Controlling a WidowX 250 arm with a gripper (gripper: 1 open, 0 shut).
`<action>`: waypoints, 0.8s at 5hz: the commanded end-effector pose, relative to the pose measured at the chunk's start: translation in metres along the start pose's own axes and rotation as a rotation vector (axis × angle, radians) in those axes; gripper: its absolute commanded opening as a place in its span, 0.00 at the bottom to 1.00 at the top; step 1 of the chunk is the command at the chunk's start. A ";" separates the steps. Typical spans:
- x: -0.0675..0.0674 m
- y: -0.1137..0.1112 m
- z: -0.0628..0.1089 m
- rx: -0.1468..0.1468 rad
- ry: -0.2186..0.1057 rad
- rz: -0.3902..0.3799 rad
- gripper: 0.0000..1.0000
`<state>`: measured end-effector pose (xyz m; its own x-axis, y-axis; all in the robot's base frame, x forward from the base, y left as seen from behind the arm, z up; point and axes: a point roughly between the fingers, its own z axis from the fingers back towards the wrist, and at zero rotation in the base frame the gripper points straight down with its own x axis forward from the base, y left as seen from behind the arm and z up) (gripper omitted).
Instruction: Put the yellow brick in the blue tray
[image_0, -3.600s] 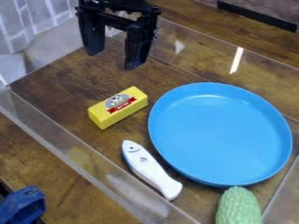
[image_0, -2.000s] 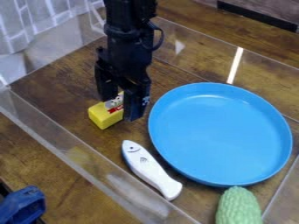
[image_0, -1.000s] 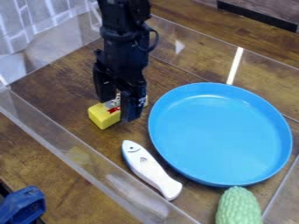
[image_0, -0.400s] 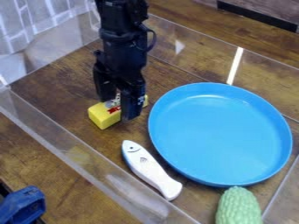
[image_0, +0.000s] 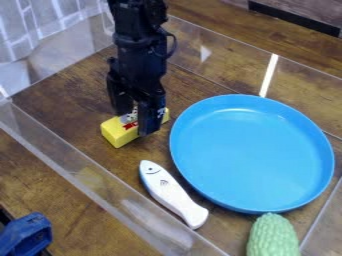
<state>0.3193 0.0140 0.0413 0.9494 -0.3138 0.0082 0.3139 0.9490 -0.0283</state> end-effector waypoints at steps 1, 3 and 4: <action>0.009 0.013 0.014 0.016 -0.055 0.019 1.00; 0.011 0.020 0.004 0.009 -0.053 0.017 1.00; 0.010 0.023 -0.005 0.006 -0.050 0.012 1.00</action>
<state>0.3278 0.0261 0.0228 0.9487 -0.3160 0.0122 0.3163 0.9478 -0.0406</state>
